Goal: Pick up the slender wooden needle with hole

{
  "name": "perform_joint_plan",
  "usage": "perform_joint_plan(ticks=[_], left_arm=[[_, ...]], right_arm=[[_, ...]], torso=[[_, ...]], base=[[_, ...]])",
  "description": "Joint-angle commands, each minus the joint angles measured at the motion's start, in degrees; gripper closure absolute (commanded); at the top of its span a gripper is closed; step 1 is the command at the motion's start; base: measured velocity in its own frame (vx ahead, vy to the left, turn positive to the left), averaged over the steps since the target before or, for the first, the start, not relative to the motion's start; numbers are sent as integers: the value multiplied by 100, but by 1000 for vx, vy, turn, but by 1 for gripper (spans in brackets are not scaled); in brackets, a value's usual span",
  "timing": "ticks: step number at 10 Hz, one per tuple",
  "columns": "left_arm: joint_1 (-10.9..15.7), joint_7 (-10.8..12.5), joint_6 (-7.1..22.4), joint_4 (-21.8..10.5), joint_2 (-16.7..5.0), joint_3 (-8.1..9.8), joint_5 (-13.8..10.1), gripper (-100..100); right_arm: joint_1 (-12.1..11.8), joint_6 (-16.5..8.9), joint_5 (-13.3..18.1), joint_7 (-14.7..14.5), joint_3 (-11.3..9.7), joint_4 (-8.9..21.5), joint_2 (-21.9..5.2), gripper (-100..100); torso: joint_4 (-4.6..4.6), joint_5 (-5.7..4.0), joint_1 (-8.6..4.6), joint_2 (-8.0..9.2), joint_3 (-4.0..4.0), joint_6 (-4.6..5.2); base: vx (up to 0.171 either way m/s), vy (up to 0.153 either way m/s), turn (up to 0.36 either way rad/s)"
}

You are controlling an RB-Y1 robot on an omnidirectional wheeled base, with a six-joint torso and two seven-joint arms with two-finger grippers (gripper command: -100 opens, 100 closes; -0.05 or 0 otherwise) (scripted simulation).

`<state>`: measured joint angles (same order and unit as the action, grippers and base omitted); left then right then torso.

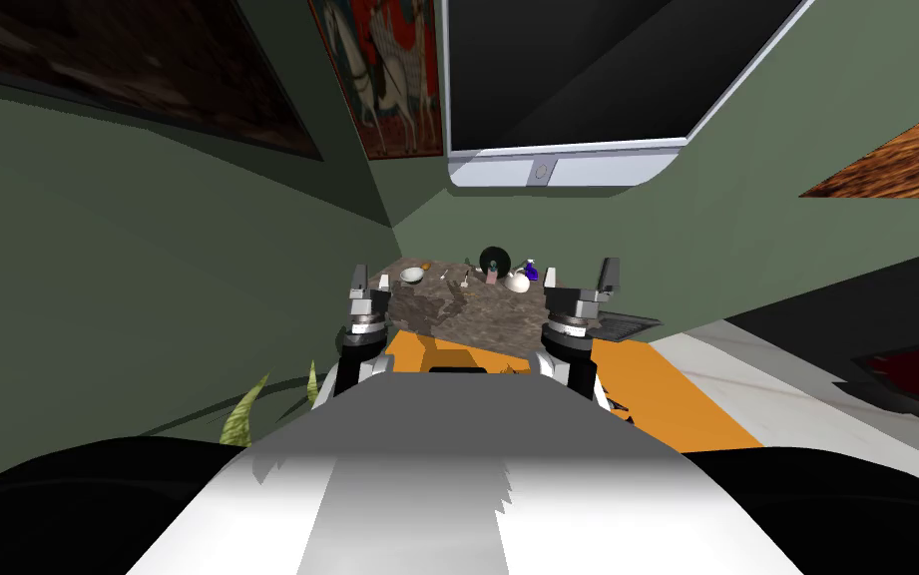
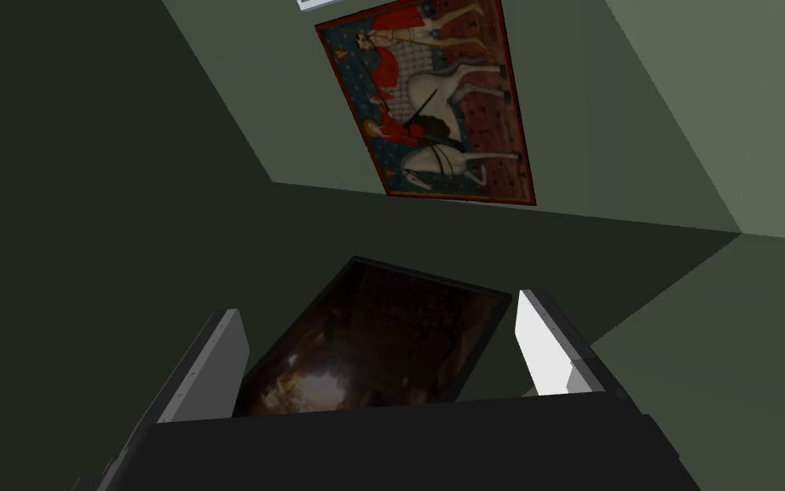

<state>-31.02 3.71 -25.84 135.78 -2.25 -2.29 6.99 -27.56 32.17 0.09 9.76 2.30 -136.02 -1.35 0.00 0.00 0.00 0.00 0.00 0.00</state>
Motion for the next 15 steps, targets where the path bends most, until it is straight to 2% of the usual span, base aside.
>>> perform_joint_plan(ticks=[1,4,7,8,9,10,11,12,14,15], left_arm=[[166,-5,151,-137,-191,-9,-28,-100],[570,-14,525,-452,-431,-30,-94,-100],[1146,-23,1054,-900,-630,-62,-191,-100],[1166,-23,1099,-900,-630,-62,-191,-100],[1399,-26,1299,-1073,-686,-74,-228,-100],[1399,-26,1330,-1073,-686,-74,-228,-100],[1646,-29,1531,-1260,-736,-87,-268,-100],[1646,-29,1580,-1260,-736,-87,-268,-100],[2098,-34,1979,-1662,-816,-113,-354,-100],[2177,-34,2131,-1669,-816,-113,-354,-100]], right_arm=[[0,0,0,0,0,0,0,0],[1,0,0,0,1,0,-1,0],[1,0,0,0,0,1,-1,0],[1,0,0,0,1,0,-1,0],[1,0,0,0,1,1,-1,0],[1,0,0,0,0,0,0,0],[0,0,0,0,0,0,0,0],[0,0,0,0,0,0,0,0],[0,0,0,0,0,0,0,0],[1,0,0,0,0,0,-1,0]], torso=[[0,0,0,0,0,0],[4,7,30,19,11,1],[6,8,31,29,17,1],[7,9,40,30,17,1],[6,8,30,25,15,0],[5,5,22,23,13,0],[4,4,16,16,10,0],[3,4,19,14,8,1],[3,5,19,11,7,0],[4,6,26,20,11,0]], base=[[-26,35,-7],[-68,71,-17],[-86,86,-17],[-64,71,-14],[-63,44,-5],[-41,36,-8],[-41,52,-8],[-35,46,-15],[-55,59,-15],[-62,63,-12]])
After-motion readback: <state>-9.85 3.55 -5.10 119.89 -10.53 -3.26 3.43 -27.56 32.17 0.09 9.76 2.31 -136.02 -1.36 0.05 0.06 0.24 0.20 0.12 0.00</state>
